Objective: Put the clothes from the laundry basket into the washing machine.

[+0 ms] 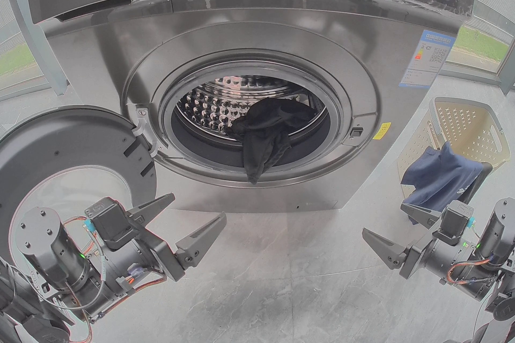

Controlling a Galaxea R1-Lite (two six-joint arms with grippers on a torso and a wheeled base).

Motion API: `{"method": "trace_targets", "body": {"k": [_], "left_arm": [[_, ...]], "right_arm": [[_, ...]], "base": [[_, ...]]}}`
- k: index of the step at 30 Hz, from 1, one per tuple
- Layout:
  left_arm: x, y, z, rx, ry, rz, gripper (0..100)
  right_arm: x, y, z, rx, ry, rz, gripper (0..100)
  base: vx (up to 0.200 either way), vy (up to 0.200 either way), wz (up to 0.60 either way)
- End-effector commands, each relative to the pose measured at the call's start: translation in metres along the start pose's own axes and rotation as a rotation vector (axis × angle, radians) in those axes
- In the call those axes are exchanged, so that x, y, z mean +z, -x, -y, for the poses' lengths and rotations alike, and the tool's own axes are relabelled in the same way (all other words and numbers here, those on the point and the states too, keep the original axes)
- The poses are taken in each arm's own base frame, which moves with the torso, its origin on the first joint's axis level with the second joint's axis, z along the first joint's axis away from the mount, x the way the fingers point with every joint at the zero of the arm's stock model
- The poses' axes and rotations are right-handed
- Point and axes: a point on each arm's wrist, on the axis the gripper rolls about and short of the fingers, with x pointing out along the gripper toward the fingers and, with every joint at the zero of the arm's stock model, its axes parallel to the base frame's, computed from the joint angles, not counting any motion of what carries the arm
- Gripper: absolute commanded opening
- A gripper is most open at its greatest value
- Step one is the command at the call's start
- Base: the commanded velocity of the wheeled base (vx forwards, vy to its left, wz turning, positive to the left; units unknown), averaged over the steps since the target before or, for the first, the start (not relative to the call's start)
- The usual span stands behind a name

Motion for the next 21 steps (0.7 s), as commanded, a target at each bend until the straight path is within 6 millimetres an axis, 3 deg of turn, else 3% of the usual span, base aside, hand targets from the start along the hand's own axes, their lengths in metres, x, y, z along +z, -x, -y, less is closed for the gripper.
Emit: {"method": "trace_targets", "body": {"k": [1, 5, 9, 21], "left_arm": [[-0.005, -0.013, 0.000, 0.005, -0.004, -0.019, 100], [-0.012, -0.020, 0.000, -0.003, -0.016, -0.049, 100], [-0.019, -0.032, -0.001, -0.019, -0.028, -0.079, 100], [-0.048, -0.109, -0.007, -0.032, -0.077, -0.122, 100]], "right_arm": [[-0.004, -0.001, 0.000, -0.001, 0.003, -0.021, 100], [-0.005, -0.002, 0.000, 0.005, 0.004, -0.029, 100], [-0.007, -0.004, 0.000, 0.008, 0.006, -0.039, 100], [-0.009, -0.005, -0.004, 0.027, 0.010, -0.050, 100]], "base": [[0.200, 0.000, 0.00], [0.200, 0.000, 0.00], [0.000, 0.000, 0.00], [0.000, 0.000, 0.00]]}}
